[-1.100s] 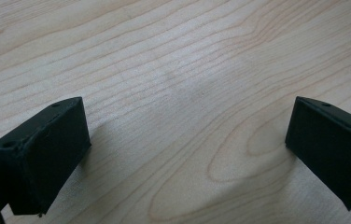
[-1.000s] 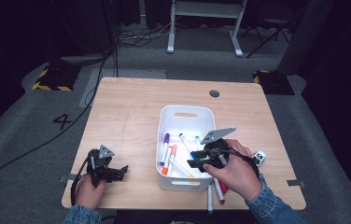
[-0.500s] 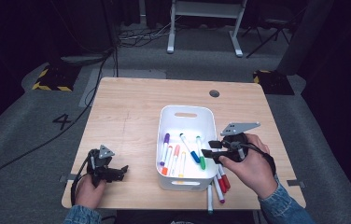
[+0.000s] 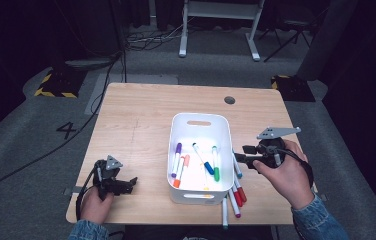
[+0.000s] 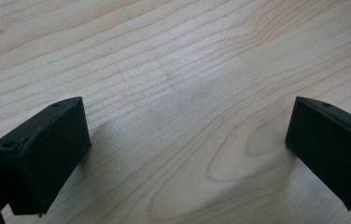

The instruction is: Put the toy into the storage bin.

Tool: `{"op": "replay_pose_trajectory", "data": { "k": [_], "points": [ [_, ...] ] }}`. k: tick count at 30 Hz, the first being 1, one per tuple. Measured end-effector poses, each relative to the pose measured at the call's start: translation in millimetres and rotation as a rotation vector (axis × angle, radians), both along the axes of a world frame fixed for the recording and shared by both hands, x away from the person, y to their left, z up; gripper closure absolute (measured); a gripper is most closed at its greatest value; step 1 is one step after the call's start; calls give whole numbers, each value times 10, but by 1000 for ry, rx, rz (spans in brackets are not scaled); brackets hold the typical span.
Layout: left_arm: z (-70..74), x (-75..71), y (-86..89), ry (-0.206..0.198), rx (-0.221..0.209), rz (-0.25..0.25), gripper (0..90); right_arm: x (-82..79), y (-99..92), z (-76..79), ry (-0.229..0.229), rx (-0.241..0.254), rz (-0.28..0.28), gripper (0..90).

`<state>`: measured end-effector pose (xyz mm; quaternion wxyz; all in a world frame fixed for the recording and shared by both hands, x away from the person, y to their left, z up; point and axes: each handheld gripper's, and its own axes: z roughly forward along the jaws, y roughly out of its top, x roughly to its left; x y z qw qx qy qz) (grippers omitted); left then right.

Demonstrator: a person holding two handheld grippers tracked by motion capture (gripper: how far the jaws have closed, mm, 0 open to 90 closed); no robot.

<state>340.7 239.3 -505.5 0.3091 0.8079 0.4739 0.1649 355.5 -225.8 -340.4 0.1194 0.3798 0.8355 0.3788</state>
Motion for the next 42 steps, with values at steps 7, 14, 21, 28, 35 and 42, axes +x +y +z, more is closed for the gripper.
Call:
{"op": "replay_pose_trajectory", "data": {
  "k": [7,14,21,28,35,42],
  "points": [
    [0,0,0,0,1,1,0,63,-124,-70,16,-10,-37,544],
    [0,0,0,0,0,0,0,156,-230,-239,57,-30,-85,536],
    [0,-1,-1,1,-1,0,0,223,-251,-442,93,-63,-91,529],
    [0,-1,-1,2,-2,-1,0,293,-216,-639,132,-85,-89,534],
    [0,0,0,0,0,0,0,418,-193,-802,151,-100,-97,551],
    [0,-1,-1,2,-2,0,0,568,-164,-991,189,-112,-111,591]
  ]
}}
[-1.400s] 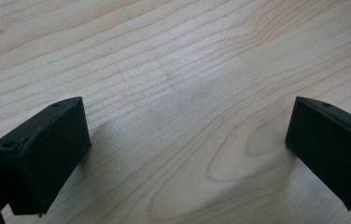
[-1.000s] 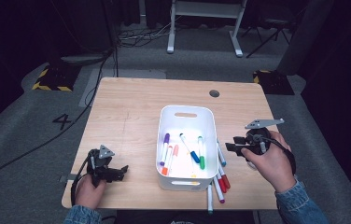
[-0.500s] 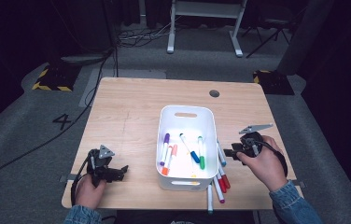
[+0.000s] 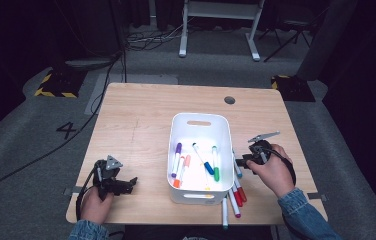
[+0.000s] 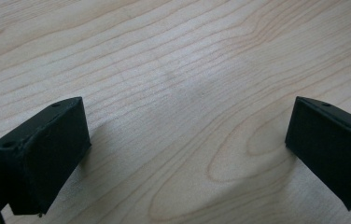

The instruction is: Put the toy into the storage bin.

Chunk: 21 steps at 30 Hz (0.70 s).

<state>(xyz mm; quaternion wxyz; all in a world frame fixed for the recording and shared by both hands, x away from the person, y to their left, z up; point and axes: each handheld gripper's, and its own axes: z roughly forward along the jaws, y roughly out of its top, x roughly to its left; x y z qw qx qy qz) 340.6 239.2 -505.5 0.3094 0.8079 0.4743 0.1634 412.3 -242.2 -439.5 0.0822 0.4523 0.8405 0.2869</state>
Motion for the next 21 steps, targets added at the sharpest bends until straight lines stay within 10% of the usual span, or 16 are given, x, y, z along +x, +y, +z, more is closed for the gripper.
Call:
{"op": "replay_pose_trajectory", "data": {
  "k": [21],
  "points": [
    [1,1,1,-2,2,1,0,309,97,-313,80,-68,-75,767]
  ]
}}
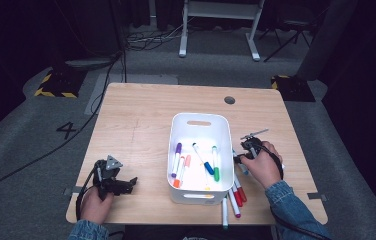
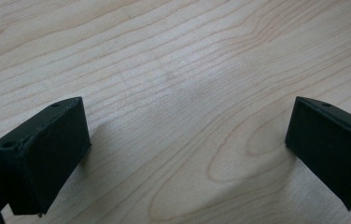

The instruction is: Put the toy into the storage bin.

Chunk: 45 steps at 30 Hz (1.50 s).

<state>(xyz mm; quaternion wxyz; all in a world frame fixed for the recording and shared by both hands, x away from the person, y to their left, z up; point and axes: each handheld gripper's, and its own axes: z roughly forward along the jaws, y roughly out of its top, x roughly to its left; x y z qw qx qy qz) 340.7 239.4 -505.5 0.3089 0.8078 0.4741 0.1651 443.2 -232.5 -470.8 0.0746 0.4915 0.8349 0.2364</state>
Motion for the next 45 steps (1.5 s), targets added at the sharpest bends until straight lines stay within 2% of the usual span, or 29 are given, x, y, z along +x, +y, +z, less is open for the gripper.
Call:
{"op": "replay_pose_trajectory", "data": {
  "k": [2,10,14,39,45],
  "points": [
    [0,0,0,0,0,0,0,1,-6,7,12,5,-18,770],
    [0,0,-1,0,-1,0,0,-15,-50,17,1,11,-18,771],
    [0,0,0,0,0,0,0,-39,-83,77,-14,38,-27,771],
    [0,-1,-1,1,-1,0,0,-329,-231,642,-105,168,-16,771],
    [0,0,0,0,0,0,0,-420,-239,800,-153,191,10,770]
  ]
}}
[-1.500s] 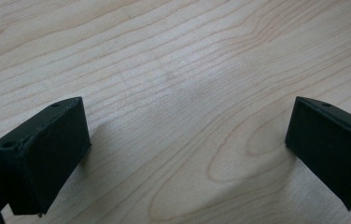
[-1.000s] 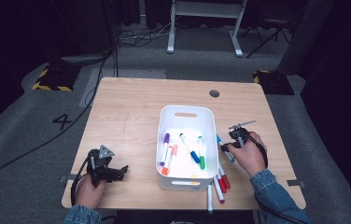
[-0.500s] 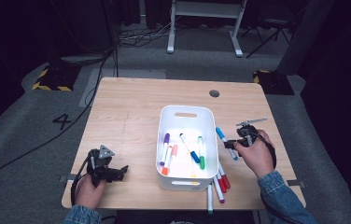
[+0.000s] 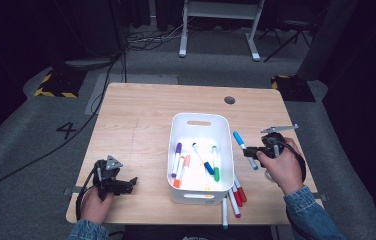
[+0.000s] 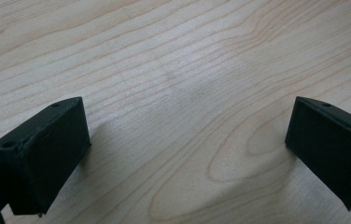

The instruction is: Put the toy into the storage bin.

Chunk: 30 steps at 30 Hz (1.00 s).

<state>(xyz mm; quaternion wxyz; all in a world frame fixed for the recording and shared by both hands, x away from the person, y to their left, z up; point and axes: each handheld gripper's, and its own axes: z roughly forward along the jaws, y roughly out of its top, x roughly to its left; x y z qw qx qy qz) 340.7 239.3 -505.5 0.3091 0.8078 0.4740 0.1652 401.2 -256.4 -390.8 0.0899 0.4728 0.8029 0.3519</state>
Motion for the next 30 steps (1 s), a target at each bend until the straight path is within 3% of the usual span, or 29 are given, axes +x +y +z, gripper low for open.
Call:
{"op": "replay_pose_trajectory", "data": {
  "k": [18,30],
  "points": [
    [-1,0,0,0,0,-1,0,-205,39,388,-59,73,58,770],
    [-1,-1,-1,2,-2,0,0,-390,281,541,-79,88,145,770]
  ]
}}
